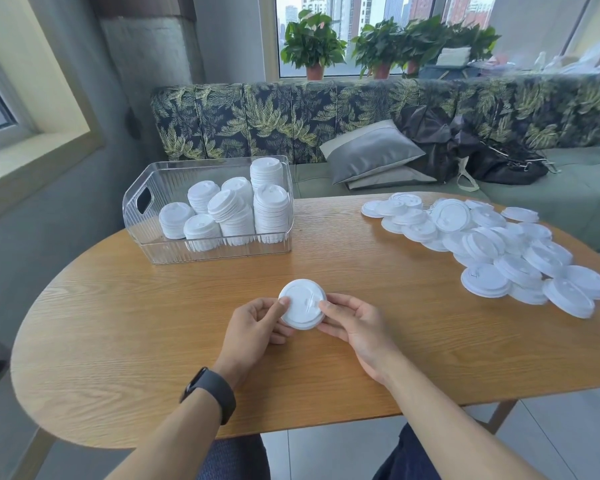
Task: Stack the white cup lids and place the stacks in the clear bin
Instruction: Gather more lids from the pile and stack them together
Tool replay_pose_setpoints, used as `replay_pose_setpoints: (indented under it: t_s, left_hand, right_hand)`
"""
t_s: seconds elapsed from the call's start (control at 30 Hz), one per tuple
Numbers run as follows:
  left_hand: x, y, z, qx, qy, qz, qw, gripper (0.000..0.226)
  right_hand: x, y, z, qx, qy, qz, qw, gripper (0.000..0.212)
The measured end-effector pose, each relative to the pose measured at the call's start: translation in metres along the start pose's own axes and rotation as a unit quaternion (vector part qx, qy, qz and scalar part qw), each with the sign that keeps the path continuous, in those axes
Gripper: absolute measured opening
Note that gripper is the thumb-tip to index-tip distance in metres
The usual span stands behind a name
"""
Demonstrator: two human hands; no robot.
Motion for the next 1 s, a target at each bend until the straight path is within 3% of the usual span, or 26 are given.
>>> replay_pose_setpoints:
  t_s: [0.43,0.63,1.0]
  left_hand:
    - [-0.005,-0.01,0.002,-0.017,0.031,-0.058,0.998,0.038]
    - [-0.028,-0.026,0.015,-0.037,0.153,-0.316,0.935,0.061]
    - [-0.038,-0.093,0.01,-0.035,0.152,-0.413,0.897,0.087]
  right_hand:
    - [-0.001,0.018,-0.008,0.011,0.034,-0.017,0.999,0.028]
    - [-0.007,0.04,-0.025,0.017,0.039,-0.009,0.999,0.021]
    - [-0.026,0.131,-0.07,0.094,0.072,0.038,0.992,0.028]
Point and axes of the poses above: each hand's wrist, its own z-axis away from the middle knuckle, its own y-axis out of the palm, x = y × z, the point moved 10 cm from there along -z, towards the middle knuckle, and after that the axes turned 5 degrees about x, right-handed, at the moved point
